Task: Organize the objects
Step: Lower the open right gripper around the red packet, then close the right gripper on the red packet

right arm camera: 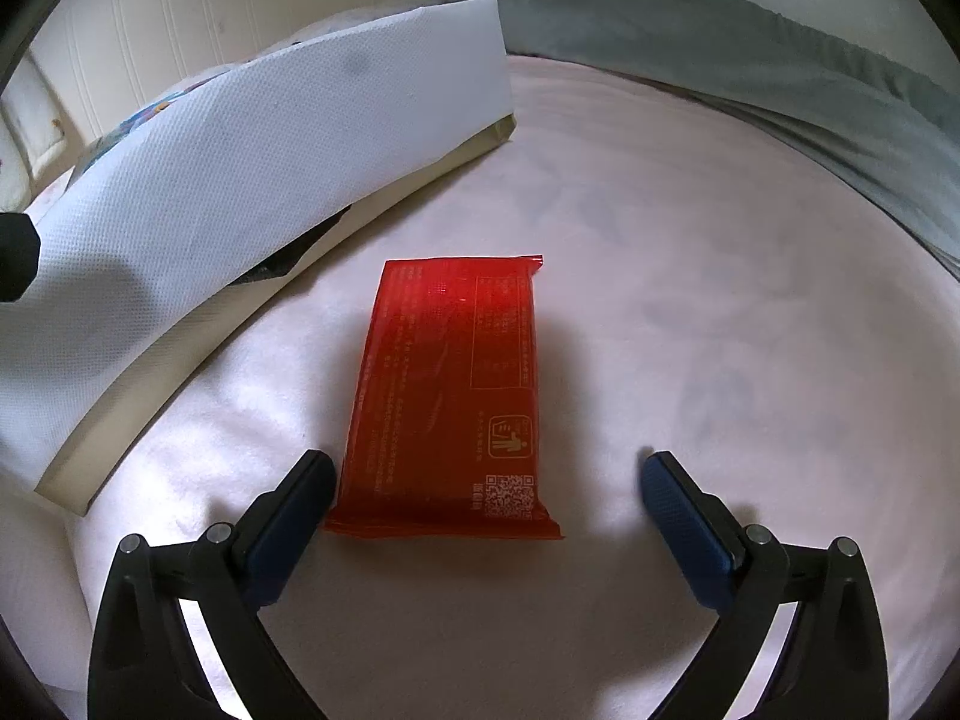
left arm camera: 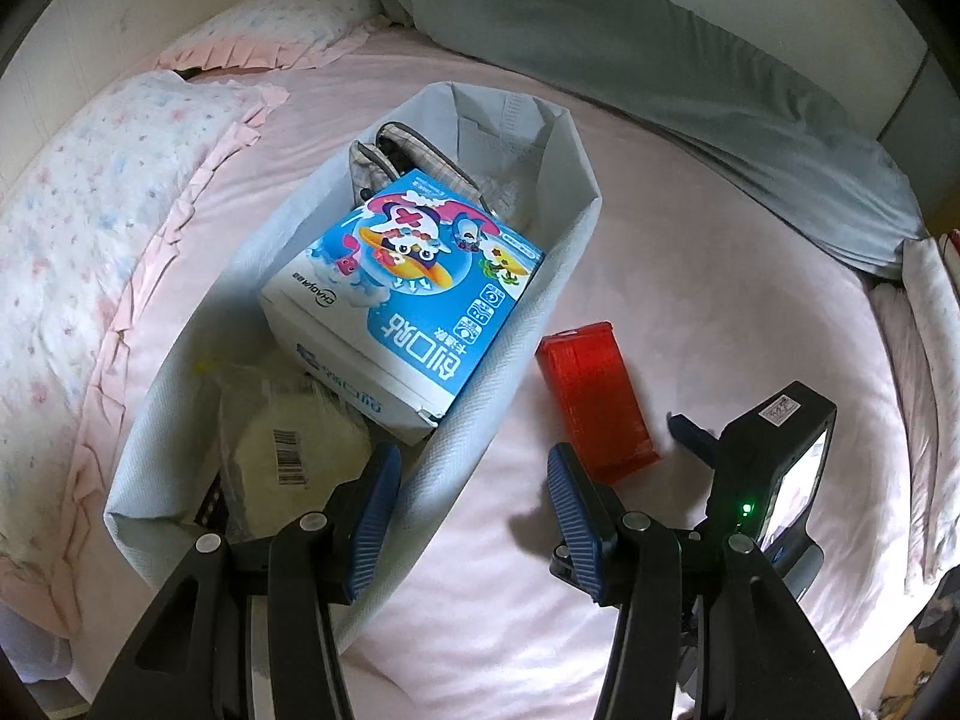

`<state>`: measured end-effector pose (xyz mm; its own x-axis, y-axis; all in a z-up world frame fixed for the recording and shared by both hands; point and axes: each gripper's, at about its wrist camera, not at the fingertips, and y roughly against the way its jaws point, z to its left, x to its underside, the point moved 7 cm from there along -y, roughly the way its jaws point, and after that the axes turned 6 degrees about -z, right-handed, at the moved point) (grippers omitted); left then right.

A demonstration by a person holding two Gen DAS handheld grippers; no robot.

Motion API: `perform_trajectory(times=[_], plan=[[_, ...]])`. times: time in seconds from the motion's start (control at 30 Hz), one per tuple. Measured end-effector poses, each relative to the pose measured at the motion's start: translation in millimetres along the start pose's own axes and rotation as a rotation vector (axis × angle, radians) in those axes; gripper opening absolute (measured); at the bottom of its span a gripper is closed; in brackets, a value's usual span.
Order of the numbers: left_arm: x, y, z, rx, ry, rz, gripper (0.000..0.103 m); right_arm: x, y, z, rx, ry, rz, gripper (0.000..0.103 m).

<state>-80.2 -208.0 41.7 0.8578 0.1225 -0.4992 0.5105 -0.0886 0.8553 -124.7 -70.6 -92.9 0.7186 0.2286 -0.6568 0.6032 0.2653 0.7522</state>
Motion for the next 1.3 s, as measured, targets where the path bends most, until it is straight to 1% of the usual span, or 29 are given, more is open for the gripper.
perform_trajectory(times=[0.77,1.07,1.3], plan=[[1.6,-0.1,1.3,0.004,0.008,0.007,0.049,-3.5,-1.5,2.9,0.005,0.002,0.002,0.101],[0.7,-3.4,-1.6,-0.028,-0.010,0.016,0.049,-5.1,-1.7,3.1,0.005,0.002,0.002,0.101],[-0.8,-4.5,-2.6,-0.025,-0.011,0.021,0.049,-6.6,-2.3,3.3,0.005,0.002,0.002,0.101]])
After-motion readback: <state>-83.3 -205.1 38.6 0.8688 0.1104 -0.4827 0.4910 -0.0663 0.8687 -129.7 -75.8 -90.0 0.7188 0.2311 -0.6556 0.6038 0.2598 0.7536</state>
